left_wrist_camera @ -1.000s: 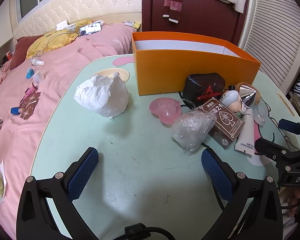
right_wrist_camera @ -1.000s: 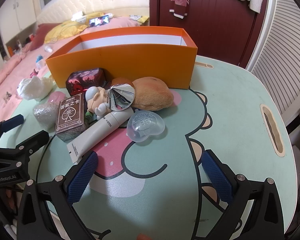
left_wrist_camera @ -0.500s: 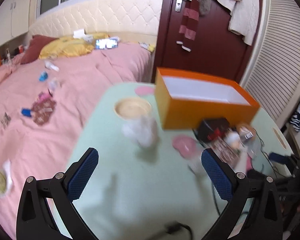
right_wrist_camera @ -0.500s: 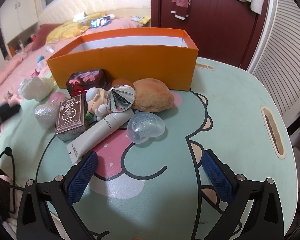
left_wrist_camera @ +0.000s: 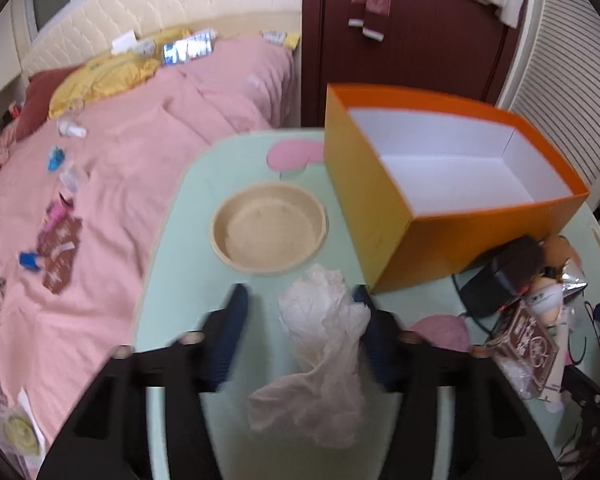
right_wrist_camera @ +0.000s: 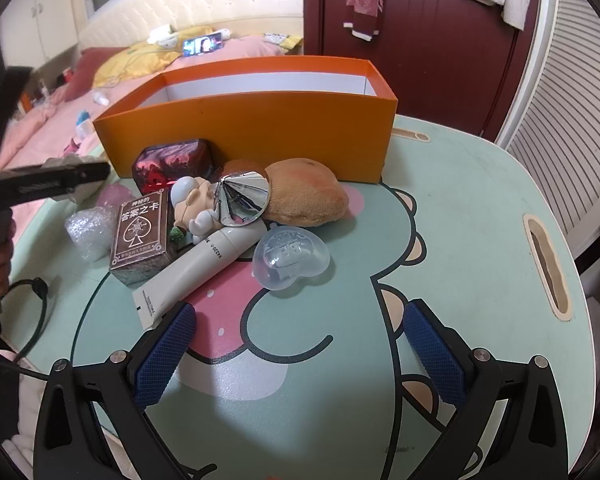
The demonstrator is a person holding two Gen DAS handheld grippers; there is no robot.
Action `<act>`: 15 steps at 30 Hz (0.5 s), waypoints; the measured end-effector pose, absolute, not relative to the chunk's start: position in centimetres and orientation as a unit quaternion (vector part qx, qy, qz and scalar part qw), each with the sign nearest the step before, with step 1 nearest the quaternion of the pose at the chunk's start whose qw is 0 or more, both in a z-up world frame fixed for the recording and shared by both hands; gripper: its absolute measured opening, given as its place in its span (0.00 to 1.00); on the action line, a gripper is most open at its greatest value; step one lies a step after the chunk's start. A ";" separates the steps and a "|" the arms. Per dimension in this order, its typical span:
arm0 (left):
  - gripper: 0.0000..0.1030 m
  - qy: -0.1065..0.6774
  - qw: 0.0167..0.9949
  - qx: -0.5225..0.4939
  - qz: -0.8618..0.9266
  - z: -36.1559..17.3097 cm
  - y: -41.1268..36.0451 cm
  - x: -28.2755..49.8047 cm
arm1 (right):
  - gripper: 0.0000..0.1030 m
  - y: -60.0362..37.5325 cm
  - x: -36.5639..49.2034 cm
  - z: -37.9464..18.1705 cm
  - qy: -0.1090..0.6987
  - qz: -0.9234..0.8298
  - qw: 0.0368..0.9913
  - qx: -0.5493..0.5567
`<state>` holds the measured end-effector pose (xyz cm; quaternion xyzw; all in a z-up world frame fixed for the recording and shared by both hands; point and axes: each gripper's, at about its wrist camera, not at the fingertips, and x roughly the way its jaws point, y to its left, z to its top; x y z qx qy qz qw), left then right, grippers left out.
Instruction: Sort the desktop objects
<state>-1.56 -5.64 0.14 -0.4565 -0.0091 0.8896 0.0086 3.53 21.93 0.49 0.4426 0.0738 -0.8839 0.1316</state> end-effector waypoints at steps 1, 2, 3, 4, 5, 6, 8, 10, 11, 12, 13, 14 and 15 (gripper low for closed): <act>0.42 -0.011 0.009 -0.460 0.888 -0.1 -5.6 -1.6 | 1.00 22.0 3.5 0.5 0.074 -0.884 0.132 0.443; 0.34 -0.010 0.010 -0.458 0.889 0.0 -5.5 -1.4 | 1.00 22.0 3.5 0.5 0.075 -0.884 0.131 0.443; 0.31 -0.009 0.011 -0.457 0.889 0.1 -5.4 -1.3 | 1.00 22.0 3.4 0.5 0.075 -0.884 0.132 0.443; 0.31 -0.008 0.005 -0.457 0.889 0.1 -5.4 -1.2 | 1.00 22.0 3.4 0.5 0.075 -0.884 0.132 0.443; 0.31 -0.009 0.003 -0.456 0.890 0.2 -5.5 -1.1 | 1.00 22.0 3.4 0.5 0.075 -0.884 0.132 0.443; 0.29 -0.010 0.002 -0.456 0.890 0.2 -5.5 -1.0 | 1.00 22.0 3.4 0.5 0.075 -0.883 0.132 0.443; 0.28 -0.012 -0.003 -0.454 0.891 0.3 -5.6 -0.9 | 1.00 22.0 3.3 0.5 0.076 -0.883 0.132 0.443; 0.28 -0.014 -0.010 -0.450 0.893 0.4 -5.8 -0.8 | 1.00 22.0 3.3 0.5 0.076 -0.883 0.133 0.443; 0.28 -0.015 -0.013 -0.449 0.893 0.4 -5.9 -0.8 | 1.00 22.0 3.3 0.5 0.076 -0.883 0.133 0.444; 0.28 -0.017 -0.015 -0.447 0.894 0.5 -6.0 -0.8 | 1.00 22.0 3.3 0.6 0.076 -0.883 0.133 0.444; 0.28 -0.018 -0.018 -0.446 0.895 0.5 -6.2 -0.8 | 1.00 22.1 3.3 0.6 0.076 -0.883 0.133 0.444; 0.29 -0.020 -0.018 -0.448 0.894 0.4 -6.3 -0.8 | 1.00 22.1 3.3 0.6 0.076 -0.883 0.133 0.444; 0.28 -0.021 -0.018 -0.449 0.893 0.3 -6.4 -0.9 | 1.00 22.1 3.3 0.6 0.076 -0.883 0.132 0.445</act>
